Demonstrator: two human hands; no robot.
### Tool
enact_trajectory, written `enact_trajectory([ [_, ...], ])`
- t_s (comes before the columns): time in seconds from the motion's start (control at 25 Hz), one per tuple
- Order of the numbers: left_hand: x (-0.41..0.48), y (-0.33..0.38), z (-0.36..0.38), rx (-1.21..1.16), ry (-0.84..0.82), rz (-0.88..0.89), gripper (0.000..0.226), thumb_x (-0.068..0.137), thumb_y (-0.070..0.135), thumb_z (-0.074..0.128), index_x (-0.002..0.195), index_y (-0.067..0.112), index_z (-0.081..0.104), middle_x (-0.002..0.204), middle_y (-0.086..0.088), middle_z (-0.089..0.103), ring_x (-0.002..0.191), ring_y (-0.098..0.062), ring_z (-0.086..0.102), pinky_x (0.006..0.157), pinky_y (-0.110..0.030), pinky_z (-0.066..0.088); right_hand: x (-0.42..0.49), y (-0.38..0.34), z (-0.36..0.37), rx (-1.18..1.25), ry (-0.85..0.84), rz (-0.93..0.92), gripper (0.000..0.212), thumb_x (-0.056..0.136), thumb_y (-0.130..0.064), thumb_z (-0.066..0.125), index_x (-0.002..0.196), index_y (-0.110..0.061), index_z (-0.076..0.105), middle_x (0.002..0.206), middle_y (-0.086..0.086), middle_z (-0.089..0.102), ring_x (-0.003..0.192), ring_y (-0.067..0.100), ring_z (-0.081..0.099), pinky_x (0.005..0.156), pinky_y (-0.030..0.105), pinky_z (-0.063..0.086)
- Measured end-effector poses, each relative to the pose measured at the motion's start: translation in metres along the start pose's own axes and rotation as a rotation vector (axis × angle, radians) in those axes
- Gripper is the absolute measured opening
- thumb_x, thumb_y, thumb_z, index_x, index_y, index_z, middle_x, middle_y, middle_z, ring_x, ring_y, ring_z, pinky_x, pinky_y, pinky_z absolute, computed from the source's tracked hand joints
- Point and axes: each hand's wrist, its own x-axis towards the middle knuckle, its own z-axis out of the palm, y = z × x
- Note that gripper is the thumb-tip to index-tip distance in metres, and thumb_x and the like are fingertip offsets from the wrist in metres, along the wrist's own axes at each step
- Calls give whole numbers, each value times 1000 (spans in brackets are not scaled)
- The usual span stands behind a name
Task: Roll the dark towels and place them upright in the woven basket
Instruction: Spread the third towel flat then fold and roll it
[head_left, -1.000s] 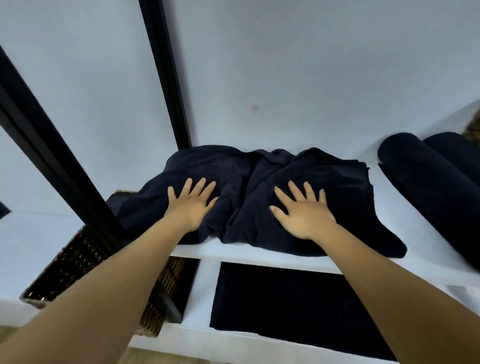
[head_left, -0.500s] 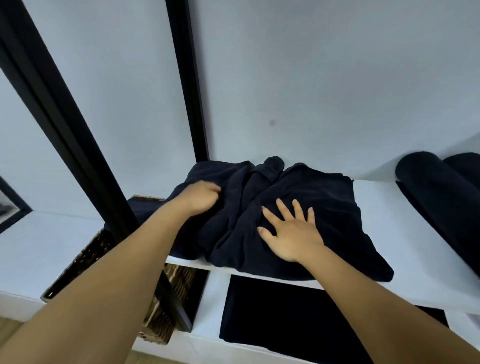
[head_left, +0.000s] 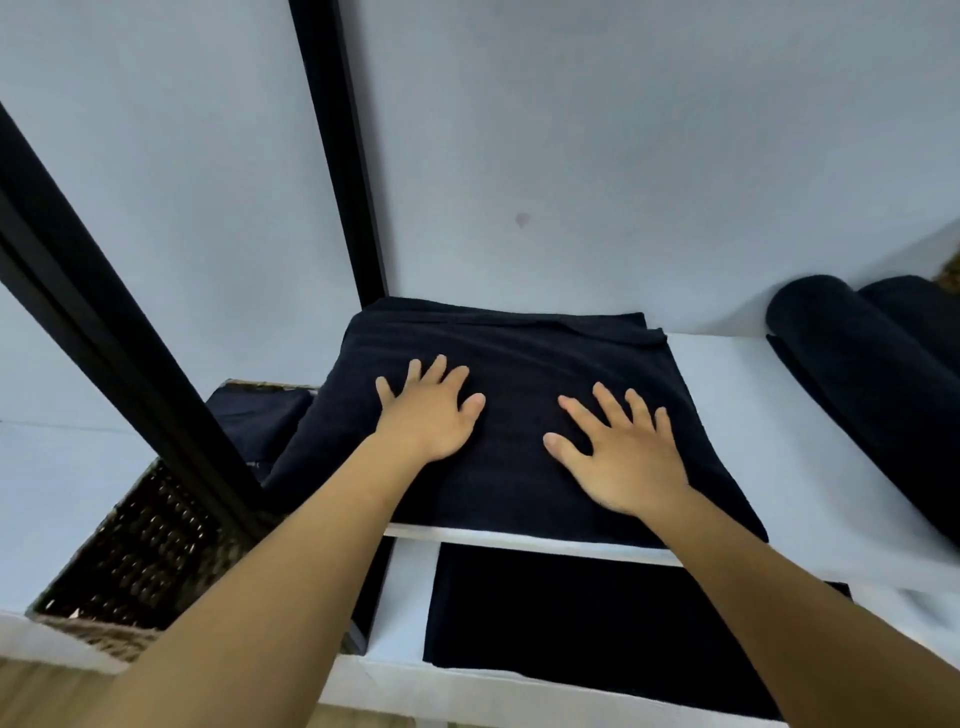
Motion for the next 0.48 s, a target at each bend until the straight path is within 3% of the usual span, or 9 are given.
enact_trajectory([
  [0.16,17,22,18,104,-26,126,67,97,63,14,156,33,2,164,4,-9,149,-29,-17,116,-62,-11,-12,32,-3,7,40,52,70,87,-77,9,151,-49,5,164,-5,-4,151,24,-8,121,47,-5],
  [0.24,30,41,19,118,-48,184,69,96,65,14,156,34,0,164,4,-10,149,-28,-18,116,-61,-12,-19,31,-3,43,105,58,67,92,-70,17,153,-43,13,164,-3,4,151,21,-3,122,44,-2],
  [0.36,53,61,21,126,-62,232,69,95,67,15,155,37,1,164,5,-9,150,-25,-17,117,-58,-11,-37,38,-2,208,270,204,58,96,-55,35,149,-31,35,160,0,24,149,20,15,121,41,16],
  [0.48,78,80,22,137,-59,232,67,94,67,15,154,41,2,164,6,-7,150,-23,-14,118,-58,-10,-49,51,-12,260,303,364,62,94,-56,42,147,-26,35,152,4,37,138,26,33,112,41,33],
])
